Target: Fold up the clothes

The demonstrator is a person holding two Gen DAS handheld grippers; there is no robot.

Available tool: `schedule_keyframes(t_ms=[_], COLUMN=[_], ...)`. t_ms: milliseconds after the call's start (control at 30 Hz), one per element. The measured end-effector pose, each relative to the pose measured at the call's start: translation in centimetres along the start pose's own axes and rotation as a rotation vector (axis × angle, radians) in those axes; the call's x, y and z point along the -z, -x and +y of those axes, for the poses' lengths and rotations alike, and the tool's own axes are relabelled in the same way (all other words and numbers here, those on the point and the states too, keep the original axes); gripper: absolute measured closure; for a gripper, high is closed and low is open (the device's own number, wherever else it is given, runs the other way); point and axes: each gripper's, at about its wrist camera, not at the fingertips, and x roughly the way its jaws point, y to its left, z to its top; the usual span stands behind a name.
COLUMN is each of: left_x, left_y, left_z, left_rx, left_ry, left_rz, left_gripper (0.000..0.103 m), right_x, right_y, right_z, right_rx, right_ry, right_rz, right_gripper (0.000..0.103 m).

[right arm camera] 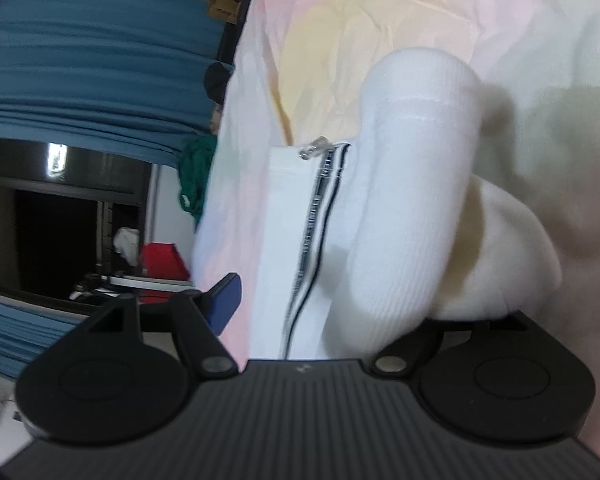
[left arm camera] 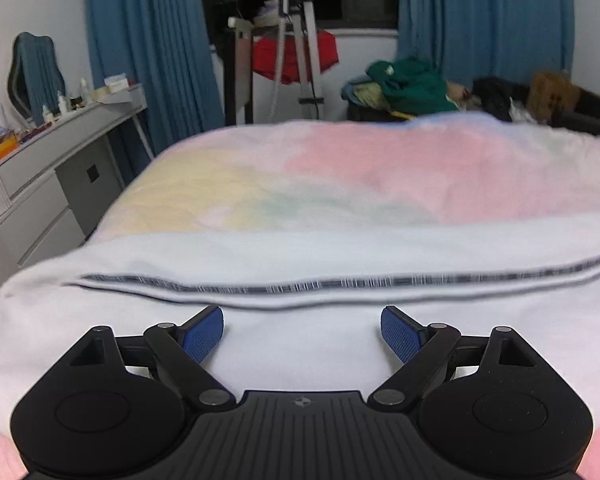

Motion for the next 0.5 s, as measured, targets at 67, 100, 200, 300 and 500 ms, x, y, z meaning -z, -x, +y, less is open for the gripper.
schedule_keyframes(t_ms=[67,100,200,300,500], left_x=[0.4,0.5,0.5,0.5,0.5], left_y=[0.0,0.1,0.6,1.0,1.8], left_z=[-0.2,-0.3,-0.3,-0.2,0.1], left_rx=[-0.004,-0.001,0.013,0.03,0.064], left_ry=[-0.012,-0.018,-0.021,-0.016,-0.005], left_rz=[-0.002,-0.01,-0.027,-0.038,-0.059], left_gripper=[0.015,0.015,0.015,0.015,0.015], right_x=[0.3,0.4,0.9,1.2,2.8], right_y=[0.0,0.1,0.2,0.4,1.1], right_z=[-0.2,-0.1,0.4,0.6,3.8], right_rx=[0.024,0.038,0.08,0.118,0.152], right_ry=[-0.003,0.012,0.063,0.086,0.263], right_rz=[-0.017,-0.025,-0.051,-0.078,-0.161], right_gripper=[0.035,0.04,0.05,0.08,0.085])
